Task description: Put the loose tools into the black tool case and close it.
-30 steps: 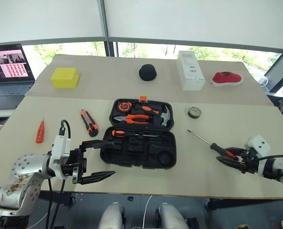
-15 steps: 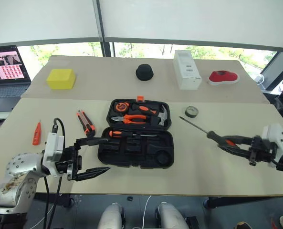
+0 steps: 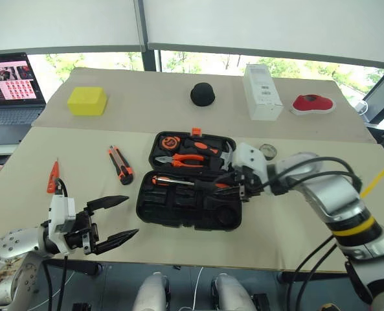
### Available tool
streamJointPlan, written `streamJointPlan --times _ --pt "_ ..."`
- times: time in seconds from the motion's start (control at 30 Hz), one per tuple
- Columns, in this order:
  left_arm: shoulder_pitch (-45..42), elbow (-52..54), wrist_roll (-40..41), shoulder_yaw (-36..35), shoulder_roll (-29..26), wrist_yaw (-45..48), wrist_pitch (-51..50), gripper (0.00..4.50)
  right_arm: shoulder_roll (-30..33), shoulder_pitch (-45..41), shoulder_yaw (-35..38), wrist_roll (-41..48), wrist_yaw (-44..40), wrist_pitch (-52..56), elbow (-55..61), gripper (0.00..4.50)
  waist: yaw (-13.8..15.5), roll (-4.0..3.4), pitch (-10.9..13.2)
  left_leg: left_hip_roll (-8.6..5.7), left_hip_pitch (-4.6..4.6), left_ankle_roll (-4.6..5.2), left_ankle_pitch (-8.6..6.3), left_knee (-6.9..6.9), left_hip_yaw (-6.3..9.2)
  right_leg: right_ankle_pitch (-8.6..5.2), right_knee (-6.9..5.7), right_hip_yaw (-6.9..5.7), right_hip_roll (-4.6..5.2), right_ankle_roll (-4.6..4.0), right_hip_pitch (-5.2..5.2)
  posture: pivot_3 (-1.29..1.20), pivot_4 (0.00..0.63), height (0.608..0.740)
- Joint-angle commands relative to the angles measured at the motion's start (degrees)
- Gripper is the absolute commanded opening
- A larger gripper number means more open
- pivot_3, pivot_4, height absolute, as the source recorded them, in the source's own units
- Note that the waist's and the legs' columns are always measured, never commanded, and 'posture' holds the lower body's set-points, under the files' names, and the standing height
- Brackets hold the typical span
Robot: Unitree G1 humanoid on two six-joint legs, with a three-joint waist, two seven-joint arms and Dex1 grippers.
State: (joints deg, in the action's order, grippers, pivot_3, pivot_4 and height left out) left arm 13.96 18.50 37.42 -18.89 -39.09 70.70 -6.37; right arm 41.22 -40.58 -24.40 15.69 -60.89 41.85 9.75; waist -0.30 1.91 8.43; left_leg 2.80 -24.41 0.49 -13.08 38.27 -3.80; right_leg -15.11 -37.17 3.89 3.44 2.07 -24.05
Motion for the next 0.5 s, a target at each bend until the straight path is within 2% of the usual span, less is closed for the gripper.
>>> streamJointPlan --times 0.03,0.23,0.5 --pt "0.4 1.5 -0.2 -0.4 0.2 -0.6 1.3 4.50 0.2 -2.8 -1.6 -2.8 -1.2 0.7 -0.3 1.02 -0.1 0.00 0.0 -0.01 0.00 0.00 0.00 0.00 -0.02 0.01 0.00 0.00 -0.01 -0.01 -0.02 0.00 0.150 0.740" --pt "0.5 2.8 0.0 -0.5 0.2 -1.8 0.8 4.50 -0.5 -2.7 -2.9 -6.0 -1.1 -0.7 -1.5 1.02 -0.5 0.00 0.0 0.02 0.02 0.00 0.00 0.00 -0.03 0.04 -0.01 0.00 -0.11 -0.06 -0.02 0.00 0.150 0.740" --pt "0.4 5.1 0.5 -0.2 -0.3 -3.7 -0.7 4.50 0.1 -2.8 -4.1 -7.9 -1.5 2.8 -1.0 1.02 -0.5 0.00 0.0 0.01 0.04 0.00 0.00 0.00 -0.04 0.04 -0.04 0.00 -0.10 -0.06 -0.01 0.00 0.150 0.740"
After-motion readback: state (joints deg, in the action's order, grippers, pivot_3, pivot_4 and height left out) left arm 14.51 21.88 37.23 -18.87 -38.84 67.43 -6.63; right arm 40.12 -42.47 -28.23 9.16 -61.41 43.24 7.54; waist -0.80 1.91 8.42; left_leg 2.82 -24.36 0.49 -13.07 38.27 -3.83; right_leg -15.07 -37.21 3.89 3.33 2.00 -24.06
